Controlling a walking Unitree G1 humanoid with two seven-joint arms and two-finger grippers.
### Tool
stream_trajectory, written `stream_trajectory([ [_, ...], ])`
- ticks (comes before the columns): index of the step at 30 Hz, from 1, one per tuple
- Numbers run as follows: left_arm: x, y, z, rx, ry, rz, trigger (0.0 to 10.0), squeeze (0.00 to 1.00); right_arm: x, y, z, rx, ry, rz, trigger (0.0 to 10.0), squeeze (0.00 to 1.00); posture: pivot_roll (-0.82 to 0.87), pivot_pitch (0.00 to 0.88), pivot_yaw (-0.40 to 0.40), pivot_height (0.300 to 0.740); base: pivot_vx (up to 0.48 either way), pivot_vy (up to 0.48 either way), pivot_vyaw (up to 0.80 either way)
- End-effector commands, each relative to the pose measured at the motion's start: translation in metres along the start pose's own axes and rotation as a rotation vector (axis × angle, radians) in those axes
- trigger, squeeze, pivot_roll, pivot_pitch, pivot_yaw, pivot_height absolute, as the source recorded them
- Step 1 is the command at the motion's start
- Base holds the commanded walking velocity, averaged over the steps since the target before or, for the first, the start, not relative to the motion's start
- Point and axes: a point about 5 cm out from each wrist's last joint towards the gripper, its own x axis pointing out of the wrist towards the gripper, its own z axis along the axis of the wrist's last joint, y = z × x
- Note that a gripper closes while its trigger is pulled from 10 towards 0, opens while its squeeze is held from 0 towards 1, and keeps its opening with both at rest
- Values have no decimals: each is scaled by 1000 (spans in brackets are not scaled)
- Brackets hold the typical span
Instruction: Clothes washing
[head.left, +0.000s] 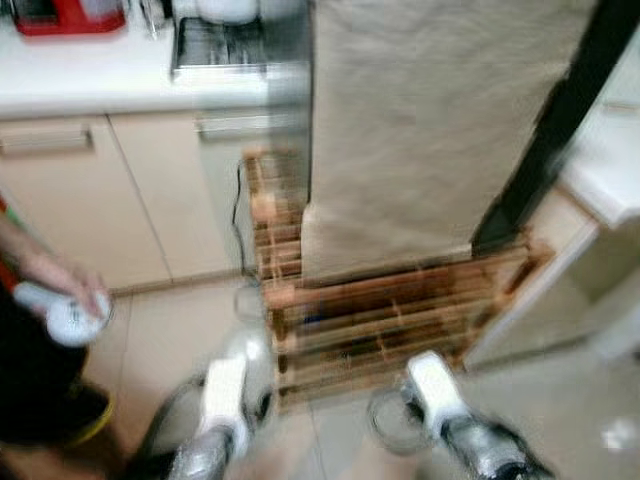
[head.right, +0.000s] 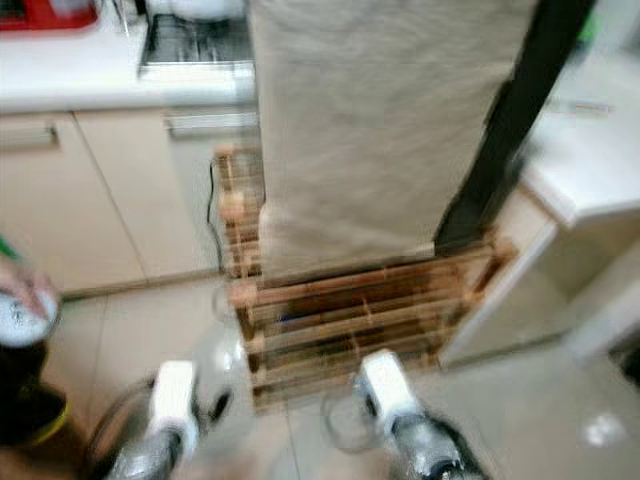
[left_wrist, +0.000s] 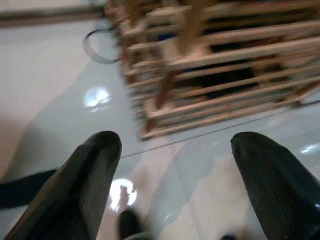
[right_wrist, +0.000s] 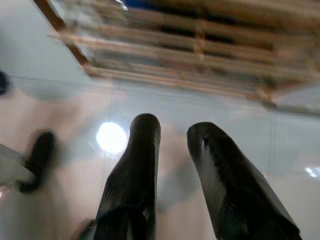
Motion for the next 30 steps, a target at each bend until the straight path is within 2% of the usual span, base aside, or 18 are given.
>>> stream_trajectory([
  [1,3,-9,7,-12,-32,-10,10000,0,-4,-9,-11,-5,35,-22,10000,0,28,0,-47,740,337,0,0],
  [5,2,-8,6,-26,-56,8,10000,0,-3,-9,-10,-20,38,-19,10000,0,35,0,-55,740,245,0,0],
  [11,-2,-5,-4,-32,-25,34,10000,0,-3,-8,-10,-75,50,-6,10000,0,36,0,-58,740,0,0,0],
  [21,-2,-13,-8,-29,-12,42,10000,0,-5,-15,-13,-89,61,-12,10000,0,3,4,-50,740,0,0,0],
  [26,-2,-12,-15,-13,62,48,10000,0,-6,-15,-20,-27,101,-41,10000,0,2,4,-48,740,0,0,0],
  [27,-2,-12,-17,-9,77,45,10000,0,-6,-15,-23,-9,114,-50,10000,0,-12,4,-19,740,0,0,0],
  [30,-4,-11,-23,-1,118,37,10000,0,-11,-18,-40,34,212,-68,10000,0,-14,4,-20,740,0,0,0],
])
